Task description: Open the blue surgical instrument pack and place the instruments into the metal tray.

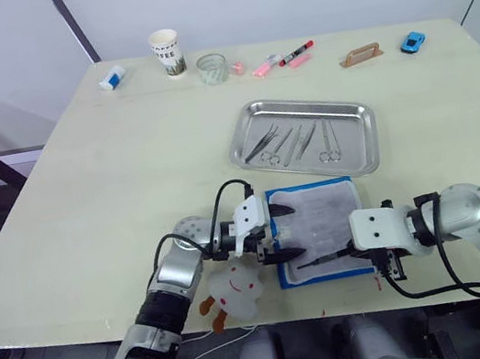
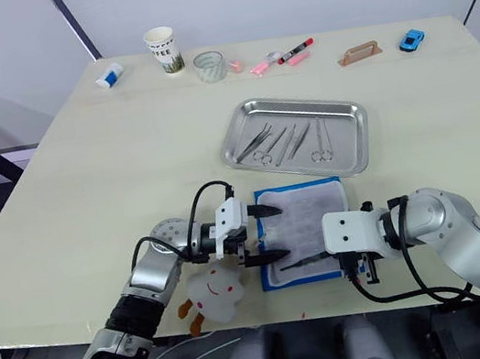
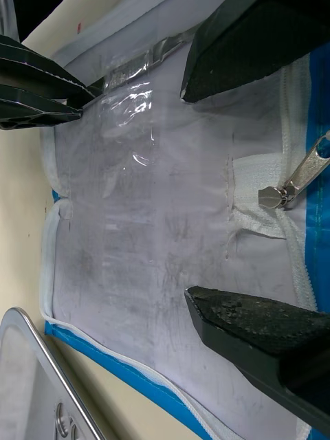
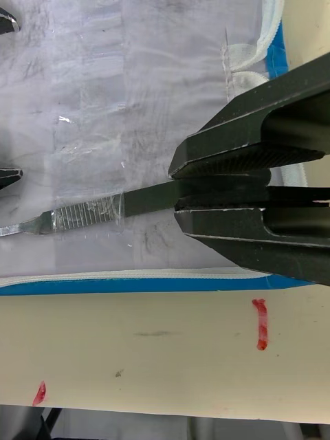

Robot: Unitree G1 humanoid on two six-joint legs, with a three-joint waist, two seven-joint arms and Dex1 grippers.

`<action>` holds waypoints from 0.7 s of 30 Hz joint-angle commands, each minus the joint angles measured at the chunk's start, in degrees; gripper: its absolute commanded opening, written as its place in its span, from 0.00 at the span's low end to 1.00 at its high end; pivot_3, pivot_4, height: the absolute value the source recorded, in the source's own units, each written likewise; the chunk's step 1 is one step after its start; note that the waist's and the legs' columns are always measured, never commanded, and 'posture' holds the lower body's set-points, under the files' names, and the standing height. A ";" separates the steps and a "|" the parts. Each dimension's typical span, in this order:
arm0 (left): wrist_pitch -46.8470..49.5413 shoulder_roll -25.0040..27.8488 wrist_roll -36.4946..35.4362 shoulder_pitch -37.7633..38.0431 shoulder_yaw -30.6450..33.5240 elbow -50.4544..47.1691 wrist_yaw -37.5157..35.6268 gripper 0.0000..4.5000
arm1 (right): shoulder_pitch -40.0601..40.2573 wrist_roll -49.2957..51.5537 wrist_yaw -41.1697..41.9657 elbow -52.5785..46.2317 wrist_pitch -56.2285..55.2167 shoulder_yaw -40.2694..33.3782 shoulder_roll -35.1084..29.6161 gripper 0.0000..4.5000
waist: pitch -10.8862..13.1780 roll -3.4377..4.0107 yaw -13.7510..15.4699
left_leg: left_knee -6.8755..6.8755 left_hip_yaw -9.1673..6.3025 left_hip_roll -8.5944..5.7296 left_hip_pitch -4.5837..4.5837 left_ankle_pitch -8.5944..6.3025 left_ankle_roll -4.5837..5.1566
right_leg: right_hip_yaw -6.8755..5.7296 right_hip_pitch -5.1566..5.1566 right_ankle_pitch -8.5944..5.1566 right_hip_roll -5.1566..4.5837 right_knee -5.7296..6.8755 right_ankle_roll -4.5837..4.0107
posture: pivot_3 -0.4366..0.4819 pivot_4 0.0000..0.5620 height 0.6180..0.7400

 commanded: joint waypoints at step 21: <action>0.48 0.61 3.67 1.30 -2.19 5.31 0.83 1.00 | 3.25 -0.39 -0.50 -1.69 -0.63 -7.82 -8.06 0.02 | -0.04 0.07 0.04 | 0.00 0.00 0.00 0.01 0.00 0.00 | -0.01 0.01 0.00 -0.04 0.00 0.00 | 0.48 0.27 1.00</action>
